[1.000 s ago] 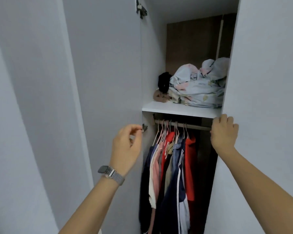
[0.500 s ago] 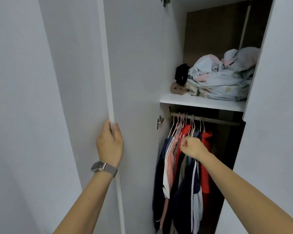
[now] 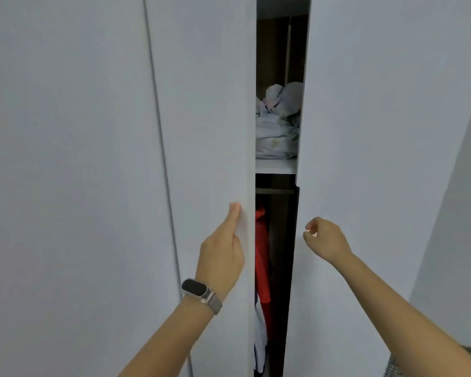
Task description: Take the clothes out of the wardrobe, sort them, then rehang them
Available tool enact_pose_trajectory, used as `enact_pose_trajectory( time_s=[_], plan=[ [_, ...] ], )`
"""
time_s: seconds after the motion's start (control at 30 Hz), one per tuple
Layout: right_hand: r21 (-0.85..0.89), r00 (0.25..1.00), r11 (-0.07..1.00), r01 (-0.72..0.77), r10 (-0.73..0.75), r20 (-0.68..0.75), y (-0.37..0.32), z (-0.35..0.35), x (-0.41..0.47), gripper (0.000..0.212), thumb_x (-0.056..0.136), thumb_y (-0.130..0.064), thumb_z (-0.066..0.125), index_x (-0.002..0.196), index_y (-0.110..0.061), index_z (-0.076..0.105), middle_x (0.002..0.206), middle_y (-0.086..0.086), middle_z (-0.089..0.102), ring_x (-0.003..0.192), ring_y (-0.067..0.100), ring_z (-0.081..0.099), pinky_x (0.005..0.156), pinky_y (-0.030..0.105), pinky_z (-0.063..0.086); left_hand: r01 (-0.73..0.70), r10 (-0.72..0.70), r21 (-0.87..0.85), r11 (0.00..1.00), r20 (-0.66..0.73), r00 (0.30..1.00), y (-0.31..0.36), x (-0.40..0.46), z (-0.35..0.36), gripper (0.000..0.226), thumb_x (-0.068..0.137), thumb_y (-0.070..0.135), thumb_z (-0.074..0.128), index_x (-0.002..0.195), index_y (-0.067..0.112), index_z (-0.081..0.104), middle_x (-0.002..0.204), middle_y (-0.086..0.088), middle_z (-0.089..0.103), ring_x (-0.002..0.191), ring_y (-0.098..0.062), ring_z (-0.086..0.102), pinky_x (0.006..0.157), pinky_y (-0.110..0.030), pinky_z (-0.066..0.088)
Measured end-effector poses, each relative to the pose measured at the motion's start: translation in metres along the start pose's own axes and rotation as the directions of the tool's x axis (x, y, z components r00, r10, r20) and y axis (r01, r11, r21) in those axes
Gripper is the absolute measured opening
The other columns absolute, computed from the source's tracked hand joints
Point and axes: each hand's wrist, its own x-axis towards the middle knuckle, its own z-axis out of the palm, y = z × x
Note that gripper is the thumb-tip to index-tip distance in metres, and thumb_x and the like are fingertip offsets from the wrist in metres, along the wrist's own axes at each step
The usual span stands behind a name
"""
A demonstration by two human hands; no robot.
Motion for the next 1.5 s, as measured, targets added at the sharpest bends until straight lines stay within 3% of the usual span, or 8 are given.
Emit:
enact_pose_trajectory(
  time_s=[0.07,0.17,0.3,0.5,0.8,1.1,1.43,1.5],
  plan=[
    [0.007,0.998,0.998,-0.055,0.055,-0.008,0.012,-0.011,0.001,0.025,0.089,-0.019,0.056,0.112,-0.012,0.06,0.108,0.001,0.063,0.094,0.017,0.056,0.077,0.026,0.041,-0.017,0.017,-0.001,1.0,0.182,0.983,-0.006,0.015,0.034,0.064,0.094,0.001,0.033,0.146,0.033,0.014,0.132,0.018,0.047,0.103,-0.002,0.056,0.083,-0.011,0.042],
    [-0.007,0.996,0.996,-0.085,0.085,-0.013,0.029,-0.021,-0.001,0.026,0.089,-0.019,0.056,0.114,-0.013,0.059,0.109,-0.001,0.062,0.092,0.015,0.054,0.075,0.026,0.04,-0.044,0.025,0.05,0.998,0.33,0.944,-0.012,0.041,0.078,0.073,0.09,-0.007,0.029,0.149,0.029,0.007,0.148,0.021,0.001,0.141,-0.009,0.023,0.107,-0.019,0.031],
    [-0.052,0.997,0.996,-0.078,0.078,0.001,0.045,-0.022,0.001,0.026,0.089,-0.019,0.056,0.114,-0.013,0.057,0.107,-0.002,0.06,0.088,0.013,0.052,0.074,0.024,0.039,-0.052,-0.054,0.253,0.966,0.395,0.917,-0.003,0.066,0.107,0.075,0.087,-0.01,0.03,0.15,0.019,0.0,0.158,-0.002,-0.001,0.128,-0.028,0.043,0.09,-0.027,0.042],
    [-0.063,0.995,0.993,-0.099,0.101,0.02,0.049,-0.014,0.018,0.028,0.089,-0.019,0.055,0.116,-0.013,0.056,0.109,0.0,0.06,0.09,0.014,0.053,0.076,0.025,0.041,-0.162,-0.026,0.354,0.921,0.47,0.882,-0.026,0.09,0.122,0.085,0.081,-0.013,0.034,0.15,0.022,-0.002,0.158,0.0,0.0,0.088,-0.023,0.058,0.064,-0.025,0.036],
    [-0.117,0.991,0.987,-0.107,0.115,0.064,0.055,0.004,0.024,0.028,0.09,-0.02,0.055,0.117,-0.014,0.056,0.109,-0.003,0.058,0.089,0.011,0.052,0.075,0.022,0.04,-0.194,-0.044,0.363,0.911,0.555,0.831,-0.037,0.119,0.144,0.086,0.083,-0.016,0.034,0.15,0.021,-0.005,0.158,-0.003,0.004,0.118,-0.028,0.052,0.085,-0.033,0.049],
    [-0.132,0.986,0.982,-0.132,0.144,0.085,0.059,-0.007,0.017,0.028,0.09,-0.021,0.054,0.118,-0.016,0.055,0.11,-0.003,0.058,0.091,0.012,0.052,0.077,0.023,0.043,-0.206,-0.09,0.375,0.904,0.637,0.766,-0.046,0.141,0.158,0.081,0.085,-0.013,0.033,0.149,0.017,-0.006,0.158,-0.006,0.004,0.142,-0.023,0.021,0.112,-0.035,0.03],
    [-0.121,0.976,0.972,-0.199,0.208,0.069,0.066,-0.018,0.003,0.028,0.089,-0.019,0.054,0.117,-0.016,0.056,0.109,-0.004,0.058,0.093,0.013,0.055,0.079,0.025,0.046,-0.133,-0.221,0.402,0.906,0.716,0.662,-0.043,0.148,0.153,0.083,0.088,-0.004,0.039,0.149,0.024,-0.01,0.129,-0.02,0.045,0.092,-0.029,0.055,0.077,-0.036,0.049],
    [-0.117,0.974,0.972,-0.205,0.214,0.073,0.068,-0.018,0.0,0.027,0.089,-0.02,0.054,0.116,-0.016,0.056,0.108,-0.004,0.058,0.092,0.012,0.055,0.079,0.024,0.046,-0.169,-0.219,0.435,0.884,0.707,0.673,-0.043,0.146,0.154,0.081,0.089,-0.001,0.041,0.149,0.02,-0.009,0.129,-0.021,0.045,0.098,-0.032,0.056,0.077,-0.036,0.047]
  ],
)
